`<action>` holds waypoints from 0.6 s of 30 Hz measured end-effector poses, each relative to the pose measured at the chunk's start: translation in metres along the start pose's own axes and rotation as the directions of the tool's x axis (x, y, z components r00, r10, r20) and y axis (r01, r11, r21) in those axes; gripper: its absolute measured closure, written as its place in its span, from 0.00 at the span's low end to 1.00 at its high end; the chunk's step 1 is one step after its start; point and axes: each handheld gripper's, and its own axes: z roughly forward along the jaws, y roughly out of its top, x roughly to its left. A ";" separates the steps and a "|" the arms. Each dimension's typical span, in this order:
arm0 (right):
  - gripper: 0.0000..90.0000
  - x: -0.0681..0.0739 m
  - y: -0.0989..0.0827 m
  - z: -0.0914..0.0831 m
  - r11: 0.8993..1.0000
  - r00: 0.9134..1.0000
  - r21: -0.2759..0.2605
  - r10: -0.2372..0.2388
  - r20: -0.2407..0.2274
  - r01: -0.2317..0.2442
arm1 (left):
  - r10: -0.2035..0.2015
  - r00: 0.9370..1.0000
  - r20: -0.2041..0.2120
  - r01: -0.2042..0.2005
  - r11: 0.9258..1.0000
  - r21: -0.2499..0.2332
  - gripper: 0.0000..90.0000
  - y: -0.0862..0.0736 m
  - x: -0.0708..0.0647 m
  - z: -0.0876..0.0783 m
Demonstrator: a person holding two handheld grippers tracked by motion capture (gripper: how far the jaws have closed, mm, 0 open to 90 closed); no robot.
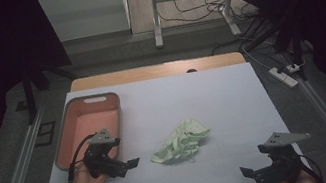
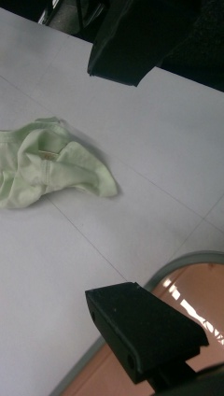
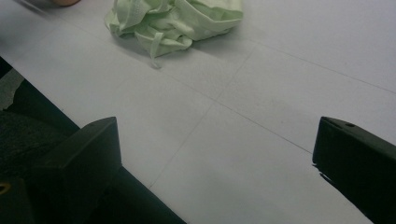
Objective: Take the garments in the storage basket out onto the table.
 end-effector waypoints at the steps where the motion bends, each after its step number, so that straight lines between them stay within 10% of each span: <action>1: 0.01 0.000 0.000 0.000 1.000 1.000 0.000 0.001 0.000 -0.001 | 0.001 1.000 -0.001 -0.001 1.000 0.001 0.00 -0.001 0.001 -0.001; 18: 0.01 0.000 0.000 0.000 1.000 1.000 0.003 0.002 0.000 -0.002 | -0.070 0.997 -0.016 0.069 0.997 -0.040 0.00 -0.032 0.006 -0.027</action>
